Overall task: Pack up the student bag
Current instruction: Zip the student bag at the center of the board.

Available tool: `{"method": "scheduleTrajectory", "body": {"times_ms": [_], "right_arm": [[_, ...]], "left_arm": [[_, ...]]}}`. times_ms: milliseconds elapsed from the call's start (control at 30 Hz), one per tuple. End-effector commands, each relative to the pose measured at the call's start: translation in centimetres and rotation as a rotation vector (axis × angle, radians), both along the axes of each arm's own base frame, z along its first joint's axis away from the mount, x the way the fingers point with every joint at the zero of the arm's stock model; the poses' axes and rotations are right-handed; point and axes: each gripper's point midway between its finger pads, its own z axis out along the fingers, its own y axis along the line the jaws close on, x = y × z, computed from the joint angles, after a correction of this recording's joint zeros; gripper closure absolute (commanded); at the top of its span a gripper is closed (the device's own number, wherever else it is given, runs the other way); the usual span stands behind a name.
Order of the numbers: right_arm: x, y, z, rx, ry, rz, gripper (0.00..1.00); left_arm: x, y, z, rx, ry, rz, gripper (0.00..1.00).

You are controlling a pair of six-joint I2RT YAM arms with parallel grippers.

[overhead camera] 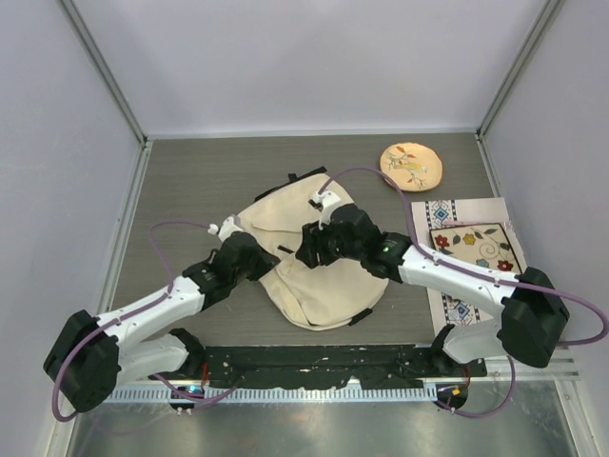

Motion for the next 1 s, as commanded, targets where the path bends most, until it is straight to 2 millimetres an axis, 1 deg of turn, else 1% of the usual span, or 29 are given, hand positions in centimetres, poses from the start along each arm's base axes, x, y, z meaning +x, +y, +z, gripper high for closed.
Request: {"method": "scheduleTrajectory", "body": {"times_ms": [0, 33, 67, 167, 200, 233, 300, 333, 367, 500, 533, 667, 767, 867, 933, 967], "right_arm": [[0.7, 1.7, 1.6, -0.028, -0.088, 0.051, 0.44], [1.0, 1.8, 1.8, -0.041, -0.102, 0.053, 0.43], [1.3, 1.9, 1.3, -0.059, -0.103, 0.05, 0.43], [1.6, 2.7, 1.3, -0.087, -0.129, 0.069, 0.41], [1.6, 3.2, 1.2, -0.096, -0.135, 0.083, 0.4], [1.9, 3.2, 1.0, -0.125, -0.156, 0.073, 0.39], [2.5, 3.6, 0.6, -0.154, -0.175, 0.064, 0.37], [2.3, 4.0, 0.5, -0.162, -0.179, 0.075, 0.37], [2.6, 4.0, 0.3, -0.182, -0.196, 0.075, 0.37], [3.1, 5.0, -1.1, -0.236, -0.202, 0.084, 0.36], [3.0, 5.2, -1.3, -0.248, -0.208, 0.09, 0.36], [3.2, 5.5, -2.3, -0.3, -0.233, 0.076, 0.36], [3.9, 5.3, -2.9, -0.326, -0.243, 0.035, 0.41], [4.5, 5.1, -3.2, -0.334, -0.251, 0.004, 0.51], [4.7, 5.3, -3.2, -0.327, -0.256, -0.005, 0.55], [4.7, 5.4, -3.3, -0.325, -0.255, -0.005, 0.6]], "left_arm": [[0.9, -0.5, 3.4, -0.062, -0.116, -0.008, 1.0], [0.9, -0.4, 3.6, -0.055, -0.125, -0.016, 1.0], [0.7, -0.4, 4.0, -0.058, -0.131, -0.021, 1.0], [0.5, -0.1, 4.6, -0.04, -0.147, -0.037, 1.0], [0.6, 0.0, 4.8, -0.034, -0.15, -0.036, 1.0], [0.6, -0.1, 5.1, -0.032, -0.154, -0.042, 1.0], [0.5, 0.1, 5.1, -0.014, -0.152, -0.05, 1.0], [0.5, 0.0, 5.3, -0.014, -0.156, -0.055, 1.0], [0.5, 0.0, 5.5, -0.011, -0.161, -0.059, 1.0], [0.4, -0.2, 5.5, -0.014, -0.157, -0.07, 1.0], [0.5, -0.2, 5.6, -0.016, -0.157, -0.071, 1.0], [0.4, -0.4, 6.1, -0.028, -0.168, -0.077, 1.0], [0.4, -0.4, 6.4, -0.033, -0.175, -0.077, 1.0], [0.3, -0.4, 6.4, -0.032, -0.174, -0.084, 1.0], [0.3, -0.4, 6.4, -0.033, -0.173, -0.084, 1.0], [0.3, -0.5, 6.5, -0.036, -0.175, -0.085, 1.0]]}}
